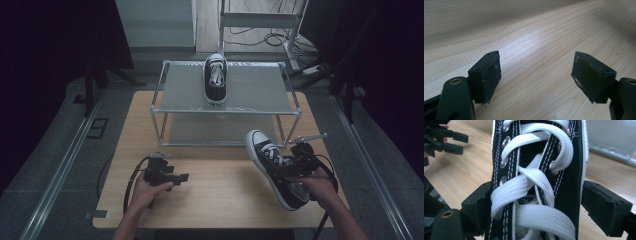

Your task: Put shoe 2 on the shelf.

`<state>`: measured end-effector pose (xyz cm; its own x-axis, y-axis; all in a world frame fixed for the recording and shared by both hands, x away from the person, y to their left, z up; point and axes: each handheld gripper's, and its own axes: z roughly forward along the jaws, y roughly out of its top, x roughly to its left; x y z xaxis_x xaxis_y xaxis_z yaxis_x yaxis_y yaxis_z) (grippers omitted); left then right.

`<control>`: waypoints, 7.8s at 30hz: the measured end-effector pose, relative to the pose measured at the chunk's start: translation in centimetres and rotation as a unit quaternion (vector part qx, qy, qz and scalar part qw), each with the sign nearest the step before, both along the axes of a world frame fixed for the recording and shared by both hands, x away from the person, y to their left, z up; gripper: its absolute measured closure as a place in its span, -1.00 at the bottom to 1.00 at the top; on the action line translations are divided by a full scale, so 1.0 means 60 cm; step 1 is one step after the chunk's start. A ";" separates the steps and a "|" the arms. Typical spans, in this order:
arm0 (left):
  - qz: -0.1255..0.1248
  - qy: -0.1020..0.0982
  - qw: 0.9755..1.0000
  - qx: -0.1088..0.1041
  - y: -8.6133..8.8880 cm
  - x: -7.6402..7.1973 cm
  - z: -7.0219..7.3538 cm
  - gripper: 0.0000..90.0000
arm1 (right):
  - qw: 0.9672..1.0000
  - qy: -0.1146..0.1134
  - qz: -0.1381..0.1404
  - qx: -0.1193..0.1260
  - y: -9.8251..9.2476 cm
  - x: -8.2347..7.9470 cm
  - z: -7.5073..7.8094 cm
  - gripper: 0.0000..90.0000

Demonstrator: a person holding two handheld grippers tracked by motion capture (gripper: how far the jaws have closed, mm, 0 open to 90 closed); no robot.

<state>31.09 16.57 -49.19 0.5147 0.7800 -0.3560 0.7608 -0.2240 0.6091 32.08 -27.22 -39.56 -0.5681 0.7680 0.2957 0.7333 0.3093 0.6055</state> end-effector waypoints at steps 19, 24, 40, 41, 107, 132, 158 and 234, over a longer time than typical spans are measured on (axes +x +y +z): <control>-0.001 0.001 1.000 0.000 0.000 0.000 -0.001 -0.47 | 0.999 -0.017 -0.004 0.028 -0.002 0.003 0.051 -0.68; -0.001 0.002 1.000 0.000 0.000 0.000 -0.001 -0.47 | 0.999 -0.025 -0.006 0.034 -0.003 0.007 0.066 -0.68; 0.000 0.002 1.000 0.001 0.001 0.001 -0.002 -0.47 | 0.998 -0.039 -0.018 0.035 0.014 0.039 0.129 -0.68; 0.000 0.002 1.000 0.001 0.001 0.001 -0.002 -0.47 | 0.998 -0.039 -0.018 0.035 0.014 0.039 0.129 -0.68; 0.006 0.004 1.000 -0.008 0.014 0.004 0.001 -0.46 | 0.996 -0.023 -0.074 0.037 0.119 0.212 0.220 -0.68; 0.010 0.005 1.000 -0.014 0.020 0.005 0.003 -0.45 | 0.992 -0.004 -0.128 0.011 0.153 0.271 0.230 -0.68; 0.019 -0.001 0.999 -0.026 0.035 0.004 0.010 -0.44 | 0.984 0.006 -0.180 -0.003 0.193 0.340 0.252 -0.68; 0.029 -0.004 0.999 -0.038 0.054 -0.003 0.013 -0.44 | 0.952 0.086 -0.291 -0.040 0.223 0.446 0.177 -0.71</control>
